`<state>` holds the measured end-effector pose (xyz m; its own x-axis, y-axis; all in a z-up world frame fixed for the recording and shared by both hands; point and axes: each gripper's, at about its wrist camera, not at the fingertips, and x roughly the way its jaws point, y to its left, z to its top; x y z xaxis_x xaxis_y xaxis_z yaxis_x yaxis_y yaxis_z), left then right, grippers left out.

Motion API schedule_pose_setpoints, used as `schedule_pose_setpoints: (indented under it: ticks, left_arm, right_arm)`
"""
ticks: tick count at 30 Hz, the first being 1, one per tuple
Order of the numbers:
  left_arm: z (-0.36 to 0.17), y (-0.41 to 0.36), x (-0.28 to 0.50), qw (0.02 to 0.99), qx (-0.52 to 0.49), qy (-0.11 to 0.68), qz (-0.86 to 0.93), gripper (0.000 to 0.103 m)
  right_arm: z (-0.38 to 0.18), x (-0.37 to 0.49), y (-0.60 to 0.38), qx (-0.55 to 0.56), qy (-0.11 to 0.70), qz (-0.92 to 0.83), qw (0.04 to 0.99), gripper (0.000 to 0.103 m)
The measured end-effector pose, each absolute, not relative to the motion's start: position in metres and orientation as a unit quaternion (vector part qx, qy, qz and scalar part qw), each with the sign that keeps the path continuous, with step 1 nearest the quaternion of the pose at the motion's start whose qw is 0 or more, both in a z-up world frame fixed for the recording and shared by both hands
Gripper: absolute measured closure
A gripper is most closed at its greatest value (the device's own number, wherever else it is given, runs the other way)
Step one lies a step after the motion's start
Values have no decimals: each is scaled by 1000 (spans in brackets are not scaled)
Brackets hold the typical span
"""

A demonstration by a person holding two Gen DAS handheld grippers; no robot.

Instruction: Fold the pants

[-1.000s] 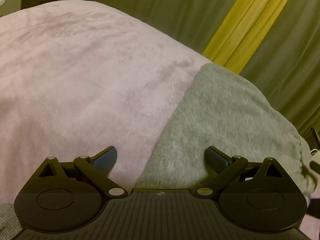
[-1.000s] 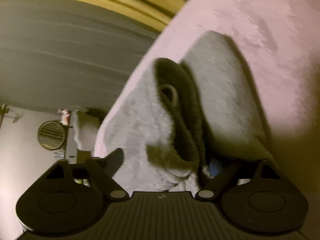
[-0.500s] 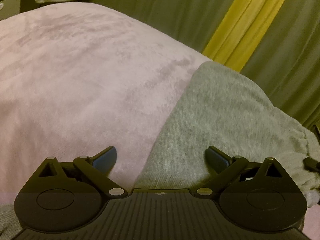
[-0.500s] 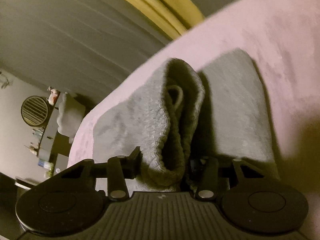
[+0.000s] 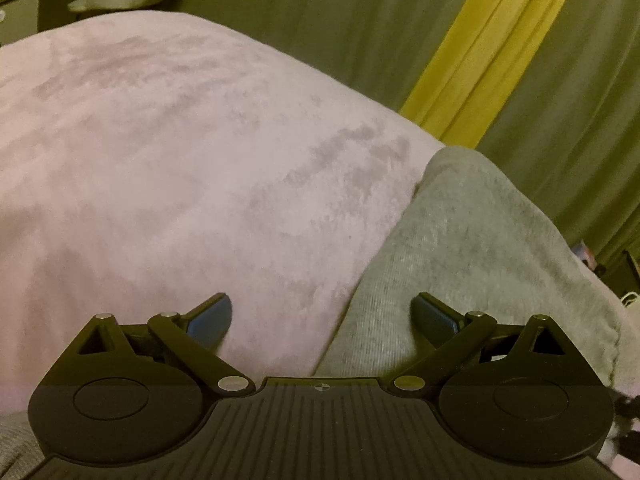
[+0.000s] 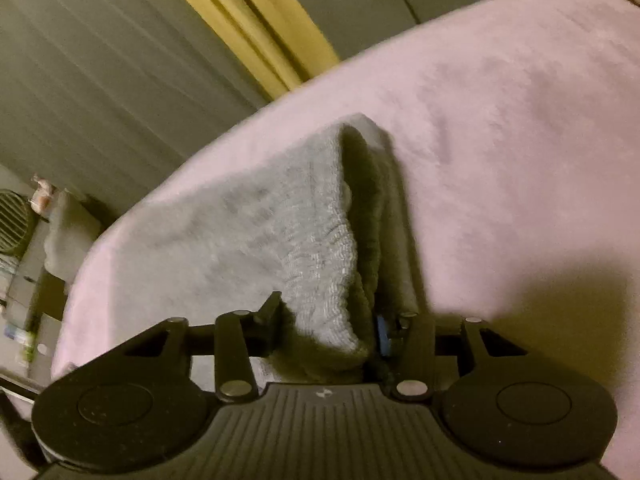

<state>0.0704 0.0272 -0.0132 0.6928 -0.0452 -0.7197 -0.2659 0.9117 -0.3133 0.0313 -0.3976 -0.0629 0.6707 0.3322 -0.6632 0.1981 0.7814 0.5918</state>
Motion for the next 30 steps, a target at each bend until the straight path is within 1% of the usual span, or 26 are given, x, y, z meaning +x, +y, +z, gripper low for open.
schedule_pose_setpoints:
  ticks: [1, 2, 4, 6, 7, 8, 9, 10, 12, 17, 23, 27, 30]
  left_arm:
    - [-13, 28, 70, 898, -203, 386, 62, 2]
    - [-13, 29, 69, 897, -205, 385, 62, 2]
    - [-13, 29, 69, 897, -207, 385, 63, 2]
    - [-13, 27, 69, 898, -203, 386, 60, 2]
    - [-14, 25, 68, 897, -200, 389, 58, 2]
    - [-14, 24, 69, 897, -196, 393, 54, 2]
    - [-14, 22, 71, 896, -191, 398, 53, 2]
    - [-15, 19, 72, 896, -181, 402, 54, 2]
    - [-15, 14, 72, 898, -158, 408, 56, 2]
    - [-14, 15, 71, 895, -162, 413, 51, 2]
    - [-10, 23, 75, 882, -177, 436, 6, 2]
    - [-3, 18, 90, 884, -129, 448, -45, 2]
    - [-1, 14, 111, 882, -88, 457, -74, 2]
  right_arm:
    - [-59, 31, -397, 326, 407, 35, 852, 57]
    - [-54, 32, -395, 321, 412, 31, 852, 54]
    - [-45, 31, -393, 314, 414, 24, 854, 51]
    - [-35, 27, -391, 304, 402, 20, 863, 35]
    - [-32, 24, -392, 293, 394, 18, 871, 31]
    - [-31, 21, -392, 282, 391, 16, 876, 21]
    - [-34, 16, -393, 273, 392, 12, 879, 15]
    - [-40, 16, -391, 264, 402, 4, 877, 14]
    - [-54, 12, -391, 269, 416, -4, 869, 5]
    - [-72, 7, -415, 384, 410, 18, 827, 5]
    - [-76, 18, -425, 419, 401, 58, 812, 5]
    - [-84, 32, -433, 429, 416, 75, 799, 5]
    - [-88, 48, -430, 411, 437, 101, 794, 5]
